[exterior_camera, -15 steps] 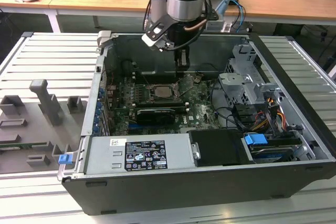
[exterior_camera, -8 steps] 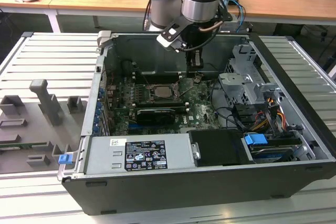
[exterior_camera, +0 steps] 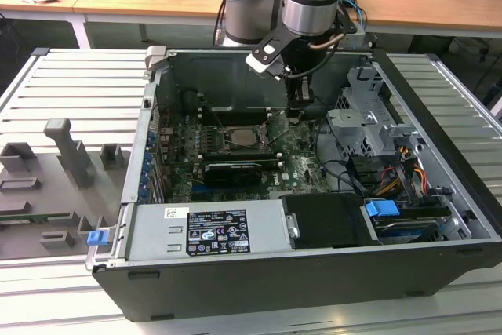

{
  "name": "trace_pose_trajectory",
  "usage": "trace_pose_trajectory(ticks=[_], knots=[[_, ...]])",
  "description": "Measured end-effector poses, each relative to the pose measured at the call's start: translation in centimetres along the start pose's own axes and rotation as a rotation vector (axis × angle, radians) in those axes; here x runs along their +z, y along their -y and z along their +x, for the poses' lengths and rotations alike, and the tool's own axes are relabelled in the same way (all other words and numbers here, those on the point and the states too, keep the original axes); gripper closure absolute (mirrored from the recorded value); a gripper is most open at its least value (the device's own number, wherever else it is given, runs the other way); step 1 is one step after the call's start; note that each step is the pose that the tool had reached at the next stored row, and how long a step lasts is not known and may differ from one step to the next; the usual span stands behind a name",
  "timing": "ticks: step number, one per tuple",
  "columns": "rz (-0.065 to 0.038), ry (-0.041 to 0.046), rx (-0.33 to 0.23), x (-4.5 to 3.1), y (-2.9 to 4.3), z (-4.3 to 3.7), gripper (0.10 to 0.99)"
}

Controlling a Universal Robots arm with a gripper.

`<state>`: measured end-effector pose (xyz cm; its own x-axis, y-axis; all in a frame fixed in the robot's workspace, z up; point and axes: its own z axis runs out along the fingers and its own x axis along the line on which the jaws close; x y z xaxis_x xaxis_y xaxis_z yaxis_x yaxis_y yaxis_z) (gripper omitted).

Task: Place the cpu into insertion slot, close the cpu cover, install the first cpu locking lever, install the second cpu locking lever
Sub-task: 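Close the cpu cover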

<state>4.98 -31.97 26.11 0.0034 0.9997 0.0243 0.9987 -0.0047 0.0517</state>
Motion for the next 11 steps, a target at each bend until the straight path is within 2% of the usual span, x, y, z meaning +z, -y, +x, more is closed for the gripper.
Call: trace_pose_trajectory(ticks=[3, 6, 11], knots=[[0.000, -0.0001, 0.000, 0.42, -0.57, 0.06, 0.980], [0.000, 0.0000, 0.000, 1.06, -0.58, 0.06, 0.980], [0.002, 0.0000, 0.000, 1.15, 0.39, 0.06, 0.980]])
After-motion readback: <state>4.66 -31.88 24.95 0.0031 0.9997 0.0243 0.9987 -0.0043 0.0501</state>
